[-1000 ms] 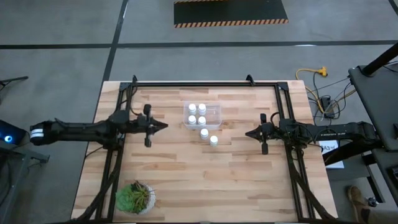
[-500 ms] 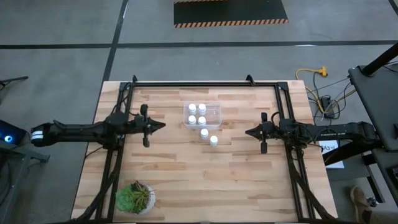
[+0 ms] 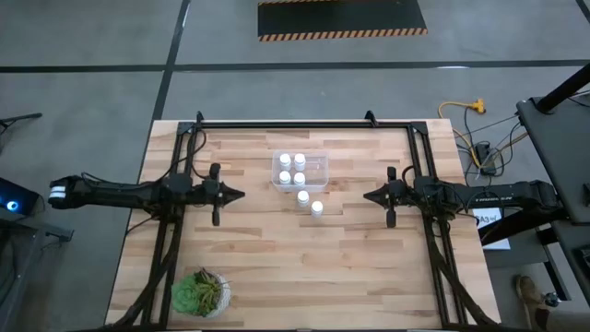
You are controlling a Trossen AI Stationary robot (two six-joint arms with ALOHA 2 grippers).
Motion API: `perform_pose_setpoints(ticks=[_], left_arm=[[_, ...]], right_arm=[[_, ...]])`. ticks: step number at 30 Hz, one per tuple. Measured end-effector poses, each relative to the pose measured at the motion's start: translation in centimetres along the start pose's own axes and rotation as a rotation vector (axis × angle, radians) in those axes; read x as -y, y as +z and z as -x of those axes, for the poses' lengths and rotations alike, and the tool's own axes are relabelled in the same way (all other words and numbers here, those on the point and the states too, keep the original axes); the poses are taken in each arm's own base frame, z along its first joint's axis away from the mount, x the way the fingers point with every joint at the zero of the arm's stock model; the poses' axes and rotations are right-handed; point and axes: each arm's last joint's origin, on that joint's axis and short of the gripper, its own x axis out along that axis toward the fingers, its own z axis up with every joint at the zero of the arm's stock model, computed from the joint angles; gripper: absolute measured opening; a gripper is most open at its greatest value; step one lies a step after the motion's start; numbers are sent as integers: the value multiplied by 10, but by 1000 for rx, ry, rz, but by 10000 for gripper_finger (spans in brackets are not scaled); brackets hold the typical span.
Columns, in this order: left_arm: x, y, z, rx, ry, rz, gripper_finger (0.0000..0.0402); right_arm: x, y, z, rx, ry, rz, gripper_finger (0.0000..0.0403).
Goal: Pick and place pill bottles into a basket
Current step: Put the top white pill bottle into the transparent bin
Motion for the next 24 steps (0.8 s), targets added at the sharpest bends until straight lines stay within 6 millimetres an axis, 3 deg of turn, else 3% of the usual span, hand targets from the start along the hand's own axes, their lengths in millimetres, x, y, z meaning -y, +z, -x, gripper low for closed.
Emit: perform_pose_setpoints(ticks=[12, 24], left_arm=[[2, -8, 0, -42, -20, 24, 0], [-4, -28, 1, -93, 193, 26, 0]], right_arm=[[0, 0, 0, 0, 1, -15, 9], [0, 0, 0, 0, 2, -16, 9]])
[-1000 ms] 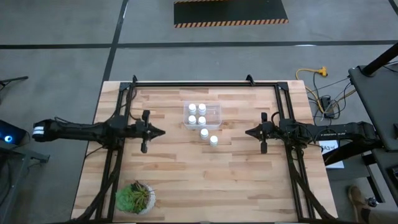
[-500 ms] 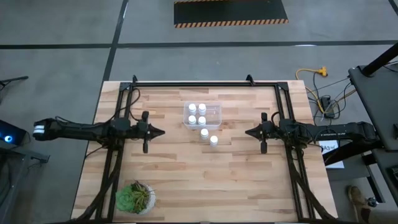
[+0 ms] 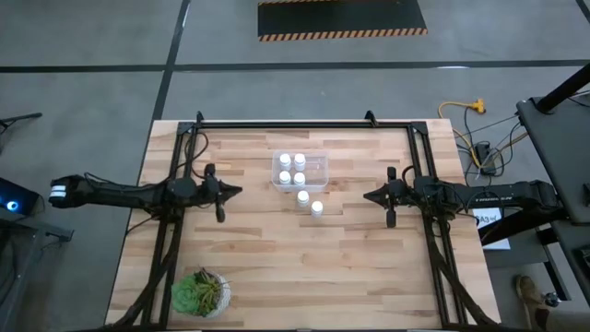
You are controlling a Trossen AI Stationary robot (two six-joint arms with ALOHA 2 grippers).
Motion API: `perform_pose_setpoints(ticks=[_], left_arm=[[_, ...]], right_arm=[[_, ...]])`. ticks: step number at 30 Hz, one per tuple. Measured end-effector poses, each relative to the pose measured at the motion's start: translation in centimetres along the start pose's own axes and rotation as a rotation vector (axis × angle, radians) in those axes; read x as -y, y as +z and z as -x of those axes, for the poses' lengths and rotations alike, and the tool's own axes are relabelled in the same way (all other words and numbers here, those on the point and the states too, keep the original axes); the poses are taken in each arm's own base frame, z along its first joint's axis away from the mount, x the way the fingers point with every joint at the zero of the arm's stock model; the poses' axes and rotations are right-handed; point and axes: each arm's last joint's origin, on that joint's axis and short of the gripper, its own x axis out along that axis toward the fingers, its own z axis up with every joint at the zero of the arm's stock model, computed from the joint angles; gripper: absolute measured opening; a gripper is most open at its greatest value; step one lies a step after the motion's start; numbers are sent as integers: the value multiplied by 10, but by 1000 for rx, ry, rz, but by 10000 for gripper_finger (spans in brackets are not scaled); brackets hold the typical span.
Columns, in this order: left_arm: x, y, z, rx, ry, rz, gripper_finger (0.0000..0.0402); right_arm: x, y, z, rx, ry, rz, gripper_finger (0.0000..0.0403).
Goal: Pick and place pill bottles into a basket
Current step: Put the top white pill bottle into the transparent bin
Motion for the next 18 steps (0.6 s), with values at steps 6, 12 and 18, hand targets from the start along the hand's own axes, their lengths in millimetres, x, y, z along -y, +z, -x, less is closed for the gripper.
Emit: perform_pose_setpoints(ticks=[6, 12, 18], left_arm=[[0, -3, -1, -23, 5, -8, 0], [0, -6, -3, -52, 34, -17, 0], [0, -8, -4, -72, 38, -23, 0]], right_arm=[[0, 0, 0, 0, 0, -16, 9], [0, 0, 0, 0, 0, -16, 9], [0, 0, 0, 0, -1, -15, 9]])
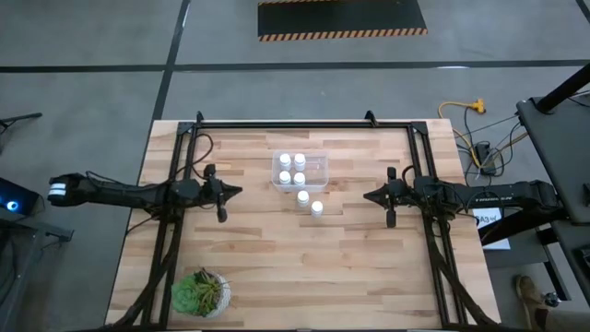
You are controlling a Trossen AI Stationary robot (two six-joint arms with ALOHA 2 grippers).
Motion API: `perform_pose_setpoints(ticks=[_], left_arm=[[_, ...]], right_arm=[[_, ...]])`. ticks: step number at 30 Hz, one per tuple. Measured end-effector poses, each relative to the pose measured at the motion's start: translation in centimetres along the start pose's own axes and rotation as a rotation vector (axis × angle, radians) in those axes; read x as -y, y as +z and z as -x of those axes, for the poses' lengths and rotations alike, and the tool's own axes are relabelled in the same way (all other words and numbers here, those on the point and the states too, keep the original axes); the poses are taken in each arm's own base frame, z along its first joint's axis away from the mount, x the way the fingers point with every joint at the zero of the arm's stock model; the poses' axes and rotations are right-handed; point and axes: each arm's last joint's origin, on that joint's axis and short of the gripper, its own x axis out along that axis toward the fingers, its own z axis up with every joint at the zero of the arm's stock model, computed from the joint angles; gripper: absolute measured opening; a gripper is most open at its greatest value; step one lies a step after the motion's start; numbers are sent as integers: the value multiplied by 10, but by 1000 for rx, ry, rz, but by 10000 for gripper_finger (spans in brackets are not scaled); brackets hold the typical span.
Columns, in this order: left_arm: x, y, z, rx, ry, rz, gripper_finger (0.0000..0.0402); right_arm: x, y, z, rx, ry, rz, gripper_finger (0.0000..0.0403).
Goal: Pick and place pill bottles into a basket
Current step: Put the top white pill bottle into the transparent bin
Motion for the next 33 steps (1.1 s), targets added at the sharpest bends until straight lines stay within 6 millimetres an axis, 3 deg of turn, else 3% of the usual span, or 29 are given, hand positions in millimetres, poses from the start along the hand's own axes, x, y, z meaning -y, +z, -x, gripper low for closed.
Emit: perform_pose_setpoints(ticks=[14, 21, 33], left_arm=[[-1, 2, -1, 23, 41, -1, 0], [-1, 3, -1, 25, 40, 2, 0], [-1, 7, 0, 64, 40, 15, 0]], right_arm=[[-1, 6, 0, 62, 4, 8, 9], [4, 4, -1, 52, -147, -23, 9], [4, -1, -4, 1, -151, -38, 9]])
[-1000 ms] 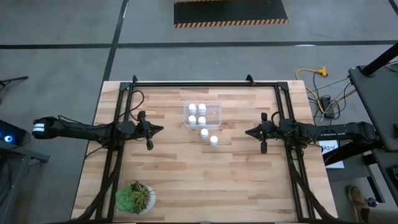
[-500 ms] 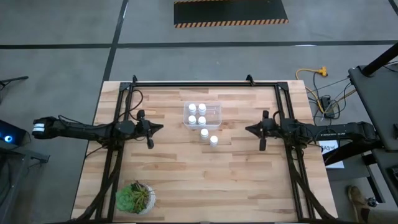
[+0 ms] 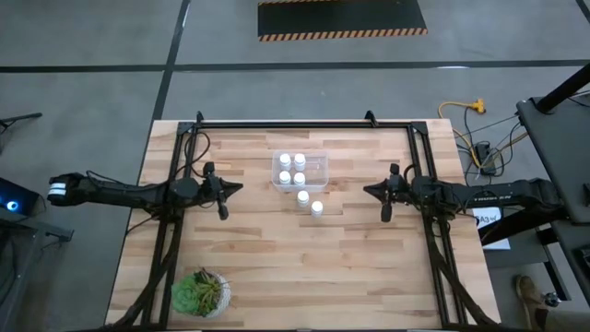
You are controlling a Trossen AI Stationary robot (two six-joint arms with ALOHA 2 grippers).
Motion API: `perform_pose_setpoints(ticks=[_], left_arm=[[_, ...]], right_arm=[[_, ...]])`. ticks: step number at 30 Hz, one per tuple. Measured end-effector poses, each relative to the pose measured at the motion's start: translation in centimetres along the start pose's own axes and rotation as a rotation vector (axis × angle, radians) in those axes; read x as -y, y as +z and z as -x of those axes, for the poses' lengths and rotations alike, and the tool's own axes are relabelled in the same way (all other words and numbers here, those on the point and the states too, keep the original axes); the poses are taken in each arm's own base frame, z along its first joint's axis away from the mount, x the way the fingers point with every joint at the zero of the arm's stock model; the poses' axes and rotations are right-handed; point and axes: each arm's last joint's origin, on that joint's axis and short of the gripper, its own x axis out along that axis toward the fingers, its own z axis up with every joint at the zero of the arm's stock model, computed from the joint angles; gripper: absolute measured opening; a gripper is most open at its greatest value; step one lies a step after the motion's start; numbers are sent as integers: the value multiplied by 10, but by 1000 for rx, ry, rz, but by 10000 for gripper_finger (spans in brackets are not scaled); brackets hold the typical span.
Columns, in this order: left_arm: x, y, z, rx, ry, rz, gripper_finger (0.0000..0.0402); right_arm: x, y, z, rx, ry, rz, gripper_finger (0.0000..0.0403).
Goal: Pick and place pill bottles into a basket
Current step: Put the top white pill bottle into the transparent bin
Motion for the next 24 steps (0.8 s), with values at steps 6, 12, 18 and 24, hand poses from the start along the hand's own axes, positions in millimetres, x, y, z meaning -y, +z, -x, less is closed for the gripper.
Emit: perform_pose_setpoints(ticks=[6, 12, 18, 24], left_arm=[[0, 0, 0, 1, 0, 0, 0], [0, 0, 0, 0, 0, -1, 0], [0, 0, 0, 0, 0, -1, 0], [0, 0, 0, -1, 0, -1, 0]], right_arm=[[-1, 3, 0, 24, 16, -9, 15], [-7, 36, 4, 3, 74, -15, 56], [-14, 87, 11, -130, 53, 5, 112], [-23, 129, 4, -203, 53, 18, 166]])
